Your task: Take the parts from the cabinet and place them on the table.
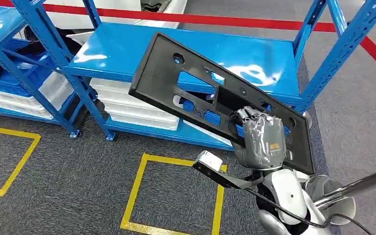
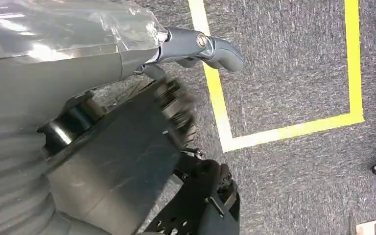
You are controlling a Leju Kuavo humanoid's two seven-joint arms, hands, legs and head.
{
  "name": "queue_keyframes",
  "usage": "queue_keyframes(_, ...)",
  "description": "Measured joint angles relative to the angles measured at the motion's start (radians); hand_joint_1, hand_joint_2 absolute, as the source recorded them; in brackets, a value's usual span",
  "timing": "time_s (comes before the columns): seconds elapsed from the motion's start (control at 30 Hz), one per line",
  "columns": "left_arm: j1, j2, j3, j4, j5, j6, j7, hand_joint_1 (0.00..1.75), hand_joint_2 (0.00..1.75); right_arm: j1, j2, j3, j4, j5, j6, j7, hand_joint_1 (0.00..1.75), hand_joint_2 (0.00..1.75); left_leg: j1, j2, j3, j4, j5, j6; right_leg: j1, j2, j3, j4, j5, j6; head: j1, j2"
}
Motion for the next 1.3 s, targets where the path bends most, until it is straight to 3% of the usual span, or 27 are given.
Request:
queue_keyframes(0.03, -0.002, 0.000, 0.000, 0.000, 0.000, 0.000, 0.000, 0.00, 1.75, 0.000, 0.000, 0.000, 0.000, 0.000, 0.000, 0.000, 1.75, 1.75, 0.000, -0.002, 0.040, -0.074, 0.004, 0.005, 0.000, 0.000, -0.003, 0.002, 0.003, 0.004, -0.003, 0.000)
queue_keyframes(0.07, -0.003, 0.000, 0.000, 0.000, -0.002, 0.000, 0.000, 0.00, 1.75, -0.001, 0.000, -0.001, 0.000, 0.000, 0.000, 0.000, 1.75, 1.75, -0.004, -0.001, 0.043, -0.097, 0.006, 0.006, 0.008, 0.000, -0.009, 0.011, 0.005, 0.008, -0.005, 0.000)
queue_keyframes(0.13, -0.002, 0.000, 0.000, 0.000, -0.002, 0.000, 0.002, 0.00, 1.75, 0.000, 0.001, -0.001, 0.000, 0.000, 0.000, 0.000, 1.75, 1.75, -0.007, -0.003, 0.033, -0.090, 0.010, 0.013, 0.006, -0.001, -0.015, 0.009, 0.013, 0.021, -0.002, 0.000)
queue_keyframes(0.17, 0.000, 0.000, 0.000, 0.000, -0.002, 0.000, 0.002, 0.00, 1.75, 0.000, 0.001, -0.001, 0.000, 0.000, 0.000, -0.001, 1.75, 1.75, -0.010, -0.003, 0.031, -0.089, 0.013, 0.019, 0.005, -0.001, -0.015, 0.007, 0.018, 0.027, -0.002, 0.000)
queue_keyframes(0.2, 0.000, 0.000, 0.000, 0.000, -0.002, -0.001, 0.002, 0.00, 1.75, 0.000, 0.001, -0.001, 0.000, 0.000, 0.000, -0.001, 1.75, 1.75, -0.002, 0.000, 0.028, -0.100, 0.023, 0.032, 0.004, 0.001, -0.018, 0.011, 0.015, 0.032, -0.002, 0.000)
queue_keyframes(0.23, -0.002, 0.000, 0.000, 0.000, -0.003, -0.001, 0.002, 0.00, 1.75, 0.001, 0.001, -0.003, 0.000, 0.000, 0.000, -0.001, 1.75, 1.75, -0.001, 0.003, 0.024, -0.102, 0.031, 0.041, 0.000, 0.002, -0.025, 0.029, -0.014, 0.035, -0.005, 0.000)
queue_keyframes(0.27, -0.004, 0.000, 0.000, 0.000, -0.003, -0.001, 0.002, 0.00, 1.75, 0.000, 0.001, -0.003, 0.000, 0.000, 0.000, -0.002, 1.75, 1.75, -0.001, 0.003, 0.015, -0.102, 0.037, 0.050, 0.001, 0.002, -0.045, 0.081, -0.061, 0.038, 0.006, 0.000)
queue_keyframes(0.33, -0.004, 0.000, 0.000, 0.000, -0.005, -0.002, 0.003, 0.00, 1.75, 0.003, 0.001, -0.004, 0.000, 0.000, 0.001, -0.002, 1.75, 1.75, -0.004, 0.005, -0.002, -0.100, 0.047, 0.055, 0.000, 0.003, -0.098, 0.234, -0.151, 0.044, 0.019, 0.000)
queue_keyframes(0.37, -0.004, 0.000, 0.000, 0.000, -0.005, -0.002, 0.004, 0.00, 1.75, 0.006, 0.001, -0.006, 0.000, 0.000, 0.001, -0.002, 1.75, 1.75, -0.006, 0.005, -0.011, -0.098, 0.053, 0.055, 0.000, 0.003, -0.116, 0.297, -0.175, 0.046, 0.023, 0.000)
queue_keyframes(0.4, -0.004, 0.000, 0.000, 0.000, -0.007, -0.002, 0.006, 0.00, 1.75, 0.007, 0.001, -0.008, 0.000, 0.000, 0.001, -0.002, 1.75, 1.75, -0.006, 0.005, -0.019, -0.096, 0.057, 0.054, 0.000, 0.003, -0.110, 0.308, -0.172, 0.047, 0.027, 0.000)
queue_keyframes(0.43, -0.004, 0.000, 0.000, 0.000, -0.008, -0.002, 0.006, 0.00, 1.75, 0.007, 0.001, -0.008, 0.000, 0.000, 0.001, -0.002, 1.75, 1.75, -0.006, 0.005, -0.026, -0.092, 0.060, 0.053, 0.000, 0.003, -0.083, 0.274, -0.150, 0.047, 0.029, 0.000)
queue_keyframes(0.5, -0.004, 0.000, 0.000, 0.000, -0.010, -0.002, 0.006, 0.00, 1.75, 0.007, 0.001, -0.010, 0.000, 0.000, 0.001, -0.002, 1.75, 1.75, -0.004, 0.005, -0.036, -0.083, 0.064, 0.048, -0.001, 0.003, 0.026, 0.101, -0.075, 0.044, 0.039, 0.000)
queue_keyframes(0.53, -0.004, 0.000, 0.000, 0.000, -0.010, -0.002, 0.006, 0.00, 1.75, 0.007, 0.001, -0.010, 0.000, 0.000, 0.001, -0.002, 1.75, 1.75, -0.003, 0.004, -0.039, -0.078, 0.065, 0.045, -0.001, 0.003, 0.071, 0.017, -0.059, 0.041, 0.045, 0.000)
queue_keyframes(0.6, -0.006, 0.000, 0.000, 0.000, -0.011, -0.002, 0.007, 0.00, 1.75, 0.008, 0.001, -0.011, 0.000, 0.000, 0.001, -0.002, 1.75, 1.75, -0.011, 0.004, -0.053, -0.069, 0.073, 0.032, 0.006, 0.006, 0.068, -0.003, -0.061, 0.031, 0.050, 0.000)
queue_keyframes(0.67, -0.005, 0.000, 0.000, 0.000, -0.012, -0.003, 0.008, 0.00, 1.75, 0.014, 0.001, -0.014, 0.000, 0.000, 0.001, -0.002, 1.75, 1.75, -0.008, 0.004, -0.055, -0.073, 0.082, 0.018, 0.010, 0.007, 0.061, 0.002, -0.056, 0.022, 0.042, 0.000)
queue_keyframes(0.7, -0.005, 0.000, 0.000, 0.000, -0.012, -0.003, 0.009, 0.00, 1.75, 0.014, 0.001, -0.016, 0.000, 0.000, 0.001, -0.002, 1.75, 1.75, -0.011, 0.003, -0.057, -0.073, 0.087, 0.012, 0.003, 0.006, 0.058, -0.005, -0.045, 0.011, 0.040, 0.000)
queue_keyframes(0.77, -0.005, 0.000, 0.000, 0.000, -0.012, -0.003, 0.009, 0.00, 1.75, 0.011, 0.001, -0.016, 0.000, 0.000, 0.001, -0.002, 1.75, 1.75, -0.006, 0.000, -0.077, -0.014, 0.020, 0.000, -0.001, 0.002, 0.047, -0.009, -0.032, -0.003, 0.031, 0.000)
queue_keyframes(0.87, -0.004, 0.000, 0.000, 0.000, -0.013, -0.003, 0.009, 0.00, 1.75, 0.013, 0.001, -0.017, 0.000, 0.000, 0.001, -0.002, 1.75, 1.75, -0.001, 0.001, -0.153, 0.207, -0.102, -0.011, 0.002, 0.000, 0.024, -0.006, -0.017, -0.010, 0.011, 0.000)
queue_keyframes(0.9, -0.004, 0.000, 0.000, 0.000, -0.013, -0.002, 0.009, 0.00, 1.75, 0.014, 0.001, -0.016, 0.000, 0.000, 0.001, -0.002, 1.75, 1.75, 0.000, 0.001, -0.154, 0.231, -0.105, -0.012, 0.002, 0.000, 0.018, -0.005, -0.013, -0.010, 0.008, 0.000)
queue_keyframes(0.93, -0.004, 0.000, 0.000, 0.000, -0.013, -0.001, 0.009, 0.00, 1.75, 0.015, 0.001, -0.017, 0.000, -0.002, 0.001, -0.002, 1.75, 1.75, 0.000, 0.001, -0.133, 0.211, -0.091, -0.012, 0.002, 0.000, 0.013, -0.004, -0.010, -0.008, 0.006, 0.000)
queue_keyframes(1.03, -0.006, 0.000, 0.000, 0.000, -0.012, 0.000, 0.008, 0.00, 1.75, 0.016, 0.001, -0.017, 0.000, -0.006, 0.000, 0.000, 1.75, 1.75, 0.000, 0.000, 0.026, -0.041, 0.012, -0.001, 0.002, 0.001, 0.005, 0.003, -0.003, -0.001, -0.003, 0.000)
queue_keyframes(1.07, -0.007, 0.000, 0.000, 0.000, -0.011, 0.000, 0.008, 0.00, 1.75, 0.016, 0.001, -0.017, 0.000, -0.008, -0.001, 0.000, 1.75, 1.75, -0.002, -0.002, 0.042, -0.086, 0.003, 0.007, 0.007, 0.001, 0.000, 0.006, -0.001, 0.004, -0.005, 0.000)
queue_keyframes(1.17, -0.002, 0.000, 0.000, 0.000, -0.009, 0.000, 0.006, 0.00, 1.75, 0.014, 0.002, -0.017, 0.000, -0.016, -0.002, 0.001, 1.75, 1.75, -0.008, -0.004, 0.029, -0.089, 0.012, 0.020, 0.006, 0.000, -0.011, 0.008, 0.011, 0.022, -0.002, 0.000)
queue_keyframes(1.2, -0.001, 0.000, 0.000, 0.000, -0.008, 0.000, 0.006, 0.00, 1.75, 0.014, 0.002, -0.017, 0.000, -0.019, -0.002, 0.000, 1.75, 1.75, -0.006, -0.004, 0.027, -0.093, 0.018, 0.030, 0.006, 0.000, -0.012, 0.007, 0.016, 0.028, -0.002, 0.000)
queue_keyframes(1.23, -0.002, 0.000, 0.000, 0.000, -0.007, 0.000, 0.006, 0.00, 1.75, 0.014, 0.002, -0.017, 0.000, -0.023, -0.002, -0.001, 1.75, 1.75, 0.000, 0.001, 0.025, -0.103, 0.028, 0.043, 0.001, 0.001, -0.017, 0.016, 0.001, 0.032, -0.005, 0.000)
queue_keyframes(1.27, -0.002, 0.000, 0.000, 0.000, -0.006, 0.000, 0.006, 0.00, 1.75, 0.012, 0.002, -0.017, 0.000, -0.025, -0.003, -0.002, 1.75, 1.75, -0.001, 0.001, 0.019, -0.104, 0.035, 0.051, 0.001, 0.002, -0.027, 0.043, -0.031, 0.036, 0.001, 0.000)
queue_keyframes(1.3, -0.003, 0.000, 0.000, 0.000, -0.005, 0.000, 0.005, 0.00, 1.75, 0.010, 0.002, -0.017, 0.000, -0.029, -0.005, -0.005, 1.75, 1.75, -0.002, 0.002, 0.010, -0.104, 0.040, 0.057, 0.001, 0.003, -0.052, 0.106, -0.081, 0.040, 0.010, 0.000)
